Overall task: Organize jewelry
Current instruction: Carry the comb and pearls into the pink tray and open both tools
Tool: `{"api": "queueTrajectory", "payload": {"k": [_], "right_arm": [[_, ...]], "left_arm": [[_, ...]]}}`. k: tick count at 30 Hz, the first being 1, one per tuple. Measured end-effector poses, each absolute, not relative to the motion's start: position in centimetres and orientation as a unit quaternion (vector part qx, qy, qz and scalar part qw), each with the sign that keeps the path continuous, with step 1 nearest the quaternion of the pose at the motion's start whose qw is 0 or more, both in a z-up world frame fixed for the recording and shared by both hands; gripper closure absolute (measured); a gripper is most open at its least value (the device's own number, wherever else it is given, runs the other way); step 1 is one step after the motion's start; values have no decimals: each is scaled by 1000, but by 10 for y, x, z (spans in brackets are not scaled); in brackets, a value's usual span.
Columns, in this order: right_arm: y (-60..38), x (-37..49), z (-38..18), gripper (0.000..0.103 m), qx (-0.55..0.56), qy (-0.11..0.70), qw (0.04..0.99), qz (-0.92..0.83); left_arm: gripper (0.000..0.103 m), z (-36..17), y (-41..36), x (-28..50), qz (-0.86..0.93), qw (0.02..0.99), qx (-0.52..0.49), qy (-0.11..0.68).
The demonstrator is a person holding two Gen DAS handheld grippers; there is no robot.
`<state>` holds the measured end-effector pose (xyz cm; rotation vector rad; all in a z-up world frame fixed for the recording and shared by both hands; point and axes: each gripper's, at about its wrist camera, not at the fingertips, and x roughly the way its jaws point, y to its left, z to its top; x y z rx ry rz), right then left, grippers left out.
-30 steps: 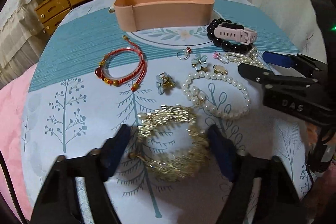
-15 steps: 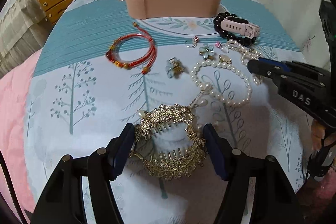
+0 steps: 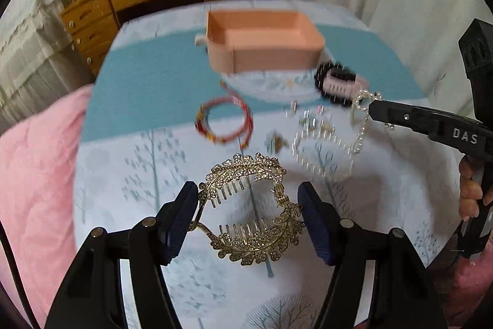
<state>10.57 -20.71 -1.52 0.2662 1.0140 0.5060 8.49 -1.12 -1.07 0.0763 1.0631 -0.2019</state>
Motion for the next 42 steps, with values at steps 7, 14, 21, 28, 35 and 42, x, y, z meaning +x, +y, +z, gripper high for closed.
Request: {"api": "queueTrajectory", "payload": {"k": [7, 14, 21, 28, 35, 42], "right_arm": [[-210, 125, 40, 93, 125, 425, 861, 251], [-214, 153, 83, 93, 127, 369, 886, 250], [-216, 196, 91, 93, 162, 345, 886, 264], [-211, 238, 63, 93, 171, 360, 880, 258], [-204, 262, 32, 90, 149, 409, 869, 234], [-208, 264, 26, 59, 163, 419, 864, 228]], "left_arm": [[38, 46, -14, 111, -108, 886, 44, 448], [37, 84, -21, 150, -120, 908, 33, 399], [37, 68, -23, 209, -140, 904, -9, 403], [37, 33, -24, 267, -153, 890, -51, 427], [37, -1, -23, 301, -143, 870, -66, 467], [16, 0, -15, 301, -136, 870, -70, 469]]}}
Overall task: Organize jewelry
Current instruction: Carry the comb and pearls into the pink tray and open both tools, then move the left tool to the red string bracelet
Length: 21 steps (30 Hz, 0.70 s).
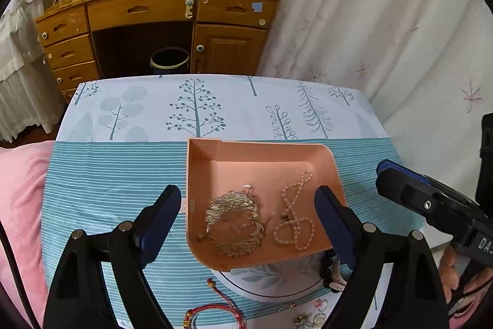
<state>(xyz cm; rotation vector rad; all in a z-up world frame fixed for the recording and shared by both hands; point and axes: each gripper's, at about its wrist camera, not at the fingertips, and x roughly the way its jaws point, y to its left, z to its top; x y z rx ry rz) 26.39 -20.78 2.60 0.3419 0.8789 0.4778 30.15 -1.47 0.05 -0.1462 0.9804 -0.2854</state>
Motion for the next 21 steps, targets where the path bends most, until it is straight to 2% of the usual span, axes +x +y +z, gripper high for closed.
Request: {"api": "queueTrajectory", "payload": {"k": [8, 10, 12, 19, 21], "right_arm": [[-217, 251, 37, 59, 167, 416, 871, 203], [-222, 243, 45, 56, 167, 408, 877, 191], [-227, 231, 52, 43, 165, 396, 886, 174], [-231, 188, 57, 37, 138, 392, 899, 135], [-232, 176, 55, 31, 135, 383, 905, 129]], "left_arm": [[16, 18, 5, 280, -115, 878, -73, 460], [16, 22, 12, 270, -105, 878, -71, 461], [16, 25, 17, 259, -90, 878, -63, 465], [15, 34, 29, 212, -63, 887, -44, 455], [12, 33, 29, 200, -56, 890, -36, 450]]}}
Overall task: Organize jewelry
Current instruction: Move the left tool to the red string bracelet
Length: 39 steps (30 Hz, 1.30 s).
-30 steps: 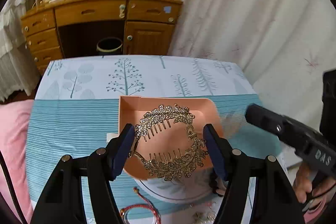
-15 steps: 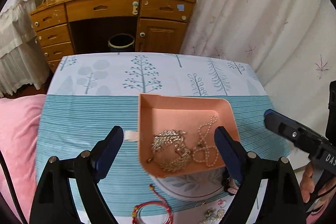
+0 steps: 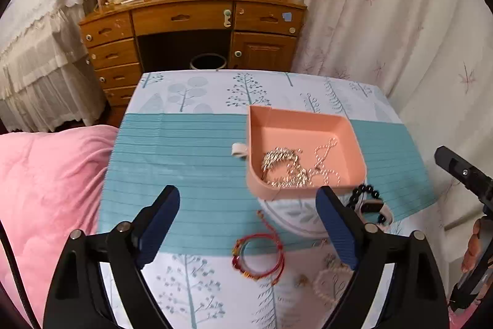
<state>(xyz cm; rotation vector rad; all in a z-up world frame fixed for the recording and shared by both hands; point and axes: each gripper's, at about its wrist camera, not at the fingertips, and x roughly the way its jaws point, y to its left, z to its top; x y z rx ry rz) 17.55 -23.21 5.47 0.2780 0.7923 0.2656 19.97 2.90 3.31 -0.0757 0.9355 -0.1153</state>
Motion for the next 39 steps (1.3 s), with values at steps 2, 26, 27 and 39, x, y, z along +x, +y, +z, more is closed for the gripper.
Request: {"api": "queueTrajectory", "payload": {"k": [2, 26, 27, 39], "right_arm": [[-234, 162, 50, 24, 133, 369, 912, 121], [-219, 138, -61, 21, 46, 401, 909, 102], [-218, 139, -63, 21, 43, 403, 909, 101], [-208, 152, -74, 21, 32, 423, 899, 104]], "left_arm": [[11, 30, 27, 188, -54, 893, -29, 446], [10, -80, 12, 161, -58, 864, -44, 497], [10, -82, 11, 163, -56, 865, -40, 497], [10, -97, -5, 174, -26, 872, 10, 488]]}}
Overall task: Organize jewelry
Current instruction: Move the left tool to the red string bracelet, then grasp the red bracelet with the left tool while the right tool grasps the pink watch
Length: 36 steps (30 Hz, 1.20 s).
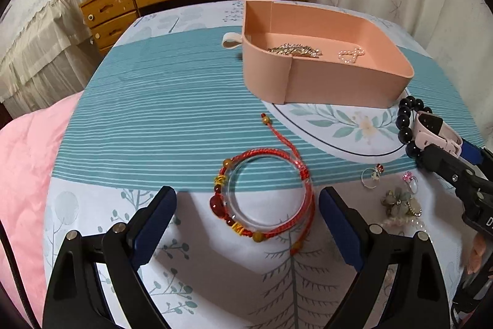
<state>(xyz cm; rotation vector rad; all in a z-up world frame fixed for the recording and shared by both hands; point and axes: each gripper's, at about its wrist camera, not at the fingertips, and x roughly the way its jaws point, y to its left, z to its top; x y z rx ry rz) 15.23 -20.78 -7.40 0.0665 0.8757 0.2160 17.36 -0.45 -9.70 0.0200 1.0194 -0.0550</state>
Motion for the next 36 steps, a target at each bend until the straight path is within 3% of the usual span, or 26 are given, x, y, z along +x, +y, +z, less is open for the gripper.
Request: {"api": "queueTrajectory", "payload": {"k": [3, 6, 10, 22, 36], "right_arm": [[-209, 156, -76, 22, 36, 429, 897, 101], [-212, 158, -78, 28, 41, 433, 896, 90], [-215, 160, -77, 38, 52, 430, 897, 90], [-216, 156, -72, 42, 52, 415, 903, 97], [-208, 173, -75, 33, 31, 424, 900, 98]], "left_arm": [[11, -98, -4, 173, -29, 875, 3, 483], [19, -97, -3, 171, -28, 878, -3, 478], [41, -94, -3, 168, -28, 882, -1, 470], [42, -93, -4, 164, -28, 881, 1, 471], [41, -94, 0, 163, -32, 883, 2, 469]]}}
